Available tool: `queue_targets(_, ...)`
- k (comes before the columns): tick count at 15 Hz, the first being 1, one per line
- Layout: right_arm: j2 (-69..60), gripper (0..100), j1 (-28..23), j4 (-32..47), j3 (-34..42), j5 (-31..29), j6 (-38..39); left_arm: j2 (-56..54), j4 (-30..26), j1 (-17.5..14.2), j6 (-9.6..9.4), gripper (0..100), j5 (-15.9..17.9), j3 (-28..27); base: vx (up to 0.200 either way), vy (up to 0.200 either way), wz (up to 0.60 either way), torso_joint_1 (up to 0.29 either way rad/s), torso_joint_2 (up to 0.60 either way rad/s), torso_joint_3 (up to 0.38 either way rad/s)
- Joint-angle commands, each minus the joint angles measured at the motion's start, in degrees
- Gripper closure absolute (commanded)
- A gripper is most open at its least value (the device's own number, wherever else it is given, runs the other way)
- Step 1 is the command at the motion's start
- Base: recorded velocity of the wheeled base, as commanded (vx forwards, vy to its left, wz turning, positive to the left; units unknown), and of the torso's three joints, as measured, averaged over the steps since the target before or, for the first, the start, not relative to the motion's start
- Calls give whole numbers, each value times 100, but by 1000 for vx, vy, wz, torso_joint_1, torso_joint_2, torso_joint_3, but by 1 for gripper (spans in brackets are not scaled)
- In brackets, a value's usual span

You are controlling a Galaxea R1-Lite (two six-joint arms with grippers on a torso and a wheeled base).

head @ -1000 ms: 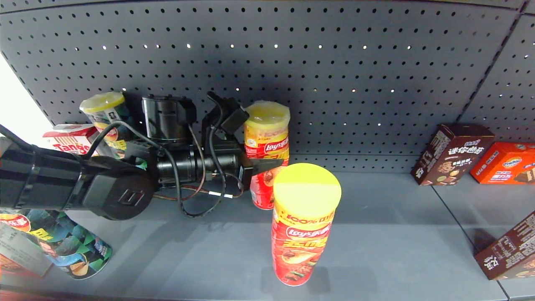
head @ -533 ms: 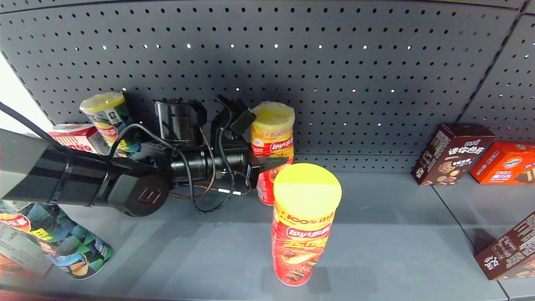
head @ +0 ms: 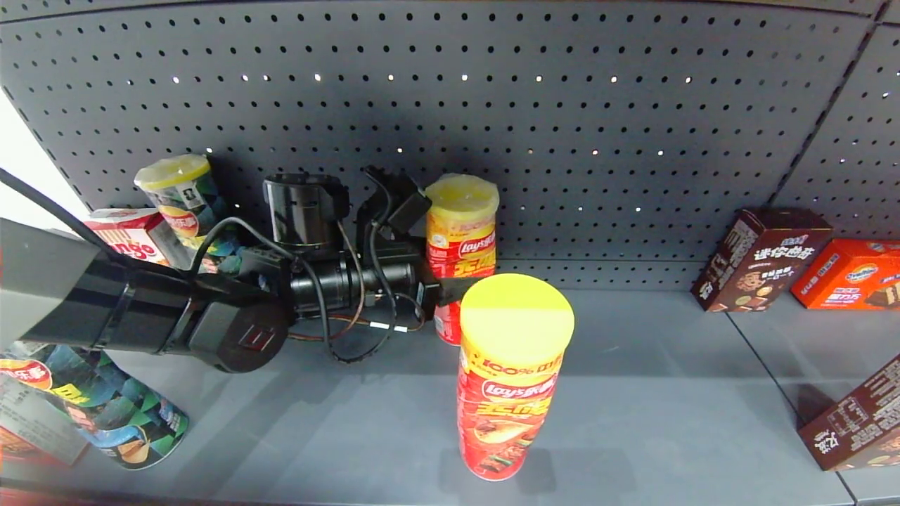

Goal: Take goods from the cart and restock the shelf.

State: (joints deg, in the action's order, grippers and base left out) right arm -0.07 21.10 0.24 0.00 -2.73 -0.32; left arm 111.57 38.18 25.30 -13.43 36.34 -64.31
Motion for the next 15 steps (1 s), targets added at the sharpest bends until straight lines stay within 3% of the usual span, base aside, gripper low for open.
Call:
queue_targets(1,7,0,-1,2,0,1,-3,-91,-4,2,-1,0,-4,94,0,0,0,0,0,0)
queue_targets(5,7,0,-1,2,0,1,-3,-645,-4,81,25,0,-66,630,0,0,0,0,0,0)
queue_targets(7,7,0,-1,2,0,1,-3,-926,-48,142,43,0,-338,885,0,0,0,0,0,0)
queue_targets(12,7,0,-1,2,0,1,-3,-1331,-197,309,95,0,-1375,1201,0,0,0,0,0,0)
queue_targets(13,7,0,-1,2,0,1,-3,-1383,-390,327,95,0,-1903,1227,0,0,0,0,0,0)
queue_targets(15,7,0,-1,2,0,1,-3,-1436,-513,336,95,0,-2333,1315,0,0,0,0,0,0)
